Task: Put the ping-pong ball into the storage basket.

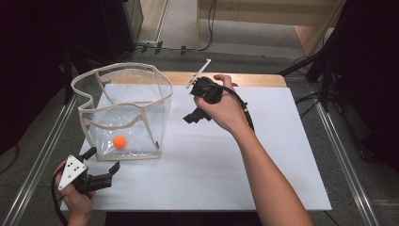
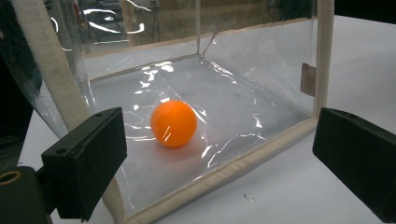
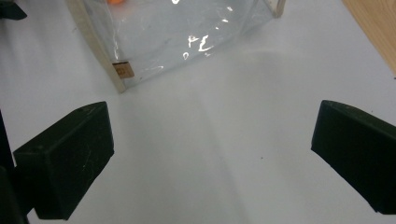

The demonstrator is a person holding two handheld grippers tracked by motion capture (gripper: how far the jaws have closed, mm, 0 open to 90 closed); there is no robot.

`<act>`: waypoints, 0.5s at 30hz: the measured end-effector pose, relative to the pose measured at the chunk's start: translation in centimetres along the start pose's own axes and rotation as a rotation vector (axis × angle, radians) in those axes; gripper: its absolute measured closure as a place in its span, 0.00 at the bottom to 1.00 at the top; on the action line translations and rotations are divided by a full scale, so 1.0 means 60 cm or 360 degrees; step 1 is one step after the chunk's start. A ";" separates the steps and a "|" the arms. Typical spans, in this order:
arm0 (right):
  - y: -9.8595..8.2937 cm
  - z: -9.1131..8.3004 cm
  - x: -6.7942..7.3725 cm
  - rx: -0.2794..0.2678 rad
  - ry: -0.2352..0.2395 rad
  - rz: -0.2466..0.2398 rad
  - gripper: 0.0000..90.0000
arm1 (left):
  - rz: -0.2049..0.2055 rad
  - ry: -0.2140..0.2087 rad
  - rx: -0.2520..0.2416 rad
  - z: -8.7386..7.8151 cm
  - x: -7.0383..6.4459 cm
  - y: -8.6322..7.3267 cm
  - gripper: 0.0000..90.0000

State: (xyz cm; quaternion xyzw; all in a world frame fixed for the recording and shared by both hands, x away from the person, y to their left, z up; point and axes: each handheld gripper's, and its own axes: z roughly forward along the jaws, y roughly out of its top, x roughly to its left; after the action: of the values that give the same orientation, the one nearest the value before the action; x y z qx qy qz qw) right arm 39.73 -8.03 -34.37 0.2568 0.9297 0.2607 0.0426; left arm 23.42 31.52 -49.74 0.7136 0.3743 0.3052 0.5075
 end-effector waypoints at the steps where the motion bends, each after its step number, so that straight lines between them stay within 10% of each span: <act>1: -0.005 0.001 0.000 -0.0014 -0.0003 -0.0004 0.00 | -0.0001 0.0001 -0.0001 0.000 0.000 0.000 0.04; 15: -0.057 0.009 0.003 -0.0050 -0.0009 0.0022 0.00 | 0.0002 0.0004 0.0001 0.001 -0.001 0.000 0.04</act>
State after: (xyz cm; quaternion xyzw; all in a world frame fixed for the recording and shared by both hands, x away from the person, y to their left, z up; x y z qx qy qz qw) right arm 38.17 -10.20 -36.55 0.2632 0.9235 0.2748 0.0475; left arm 23.43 31.47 -49.76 0.7136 0.3745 0.3062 0.5067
